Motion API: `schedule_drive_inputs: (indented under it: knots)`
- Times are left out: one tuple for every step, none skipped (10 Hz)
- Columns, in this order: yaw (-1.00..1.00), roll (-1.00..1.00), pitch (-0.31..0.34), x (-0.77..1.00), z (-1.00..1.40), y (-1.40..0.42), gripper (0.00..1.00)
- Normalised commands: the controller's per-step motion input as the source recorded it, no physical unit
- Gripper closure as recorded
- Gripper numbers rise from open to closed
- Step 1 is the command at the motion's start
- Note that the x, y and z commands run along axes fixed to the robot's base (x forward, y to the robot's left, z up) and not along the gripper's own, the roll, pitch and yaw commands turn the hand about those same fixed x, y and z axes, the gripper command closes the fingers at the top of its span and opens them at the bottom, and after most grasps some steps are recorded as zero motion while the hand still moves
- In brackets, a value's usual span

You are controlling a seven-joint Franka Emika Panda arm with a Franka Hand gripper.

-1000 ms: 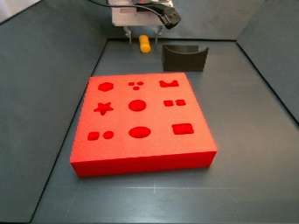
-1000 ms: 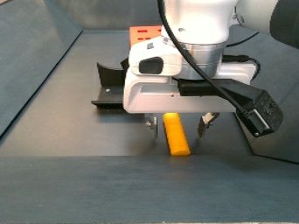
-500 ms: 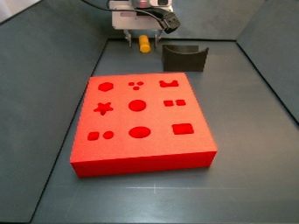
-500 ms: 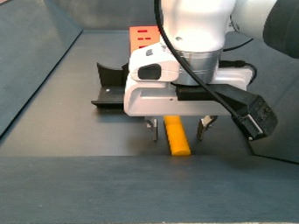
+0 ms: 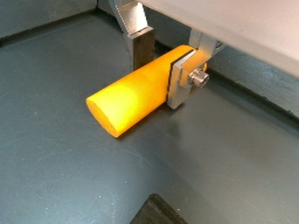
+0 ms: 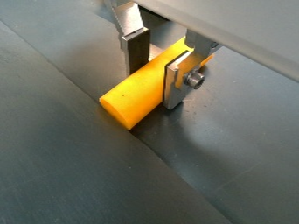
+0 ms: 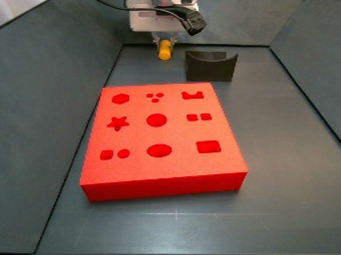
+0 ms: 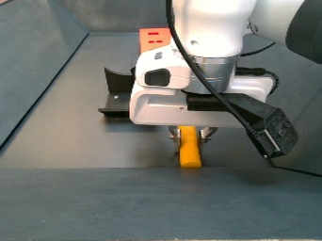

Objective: Pick up the oval object. Move up. Place the oval object on the fixture. Regrasp the oval object. Move to above the board. Insert the oval object.
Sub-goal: Pick up the oval object.

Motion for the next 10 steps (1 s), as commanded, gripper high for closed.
schedule_drive_inputs:
  knots:
    - [0.00, 0.03, 0.000, 0.00, 0.00, 0.02, 1.00]
    - [0.00, 0.00, 0.000, 0.00, 0.00, 0.00, 1.00]
    - [0.00, 0.00, 0.000, 0.00, 0.00, 0.00, 1.00]
    - [0.00, 0.00, 0.000, 0.00, 0.00, 0.00, 1.00]
    - [0.00, 0.00, 0.000, 0.00, 0.00, 0.00, 1.00]
    - [0.00, 0.00, 0.000, 0.00, 0.00, 0.00, 1.00]
    - [0.00, 0.00, 0.000, 0.00, 0.00, 0.00, 1.00]
    - [0.00, 0.00, 0.000, 0.00, 0.00, 0.00, 1.00]
    - [0.00, 0.00, 0.000, 0.00, 0.00, 0.00, 1.00]
    - [0.00, 0.00, 0.000, 0.00, 0.00, 0.00, 1.00]
